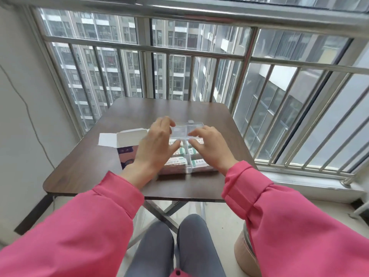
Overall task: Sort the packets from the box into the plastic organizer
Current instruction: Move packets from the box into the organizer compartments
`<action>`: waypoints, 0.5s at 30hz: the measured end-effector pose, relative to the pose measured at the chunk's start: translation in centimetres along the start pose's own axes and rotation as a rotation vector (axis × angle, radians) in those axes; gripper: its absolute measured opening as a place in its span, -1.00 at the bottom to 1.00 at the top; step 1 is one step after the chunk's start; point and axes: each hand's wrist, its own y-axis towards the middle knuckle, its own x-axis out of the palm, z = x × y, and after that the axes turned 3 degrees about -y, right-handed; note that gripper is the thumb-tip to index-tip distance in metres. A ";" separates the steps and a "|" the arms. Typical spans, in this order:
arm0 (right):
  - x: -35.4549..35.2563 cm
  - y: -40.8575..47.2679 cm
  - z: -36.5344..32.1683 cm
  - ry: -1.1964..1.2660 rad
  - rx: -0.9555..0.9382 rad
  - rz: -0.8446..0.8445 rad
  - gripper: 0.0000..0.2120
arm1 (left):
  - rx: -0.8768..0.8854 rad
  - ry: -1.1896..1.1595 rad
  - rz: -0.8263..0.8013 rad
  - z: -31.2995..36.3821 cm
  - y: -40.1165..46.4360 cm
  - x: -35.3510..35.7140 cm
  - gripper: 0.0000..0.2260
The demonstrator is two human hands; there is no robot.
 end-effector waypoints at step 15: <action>4.8 1.2 -8.1 -0.032 -0.124 -0.206 -0.75 | -0.120 0.165 -0.195 -10.9 -3.3 -7.5 -0.22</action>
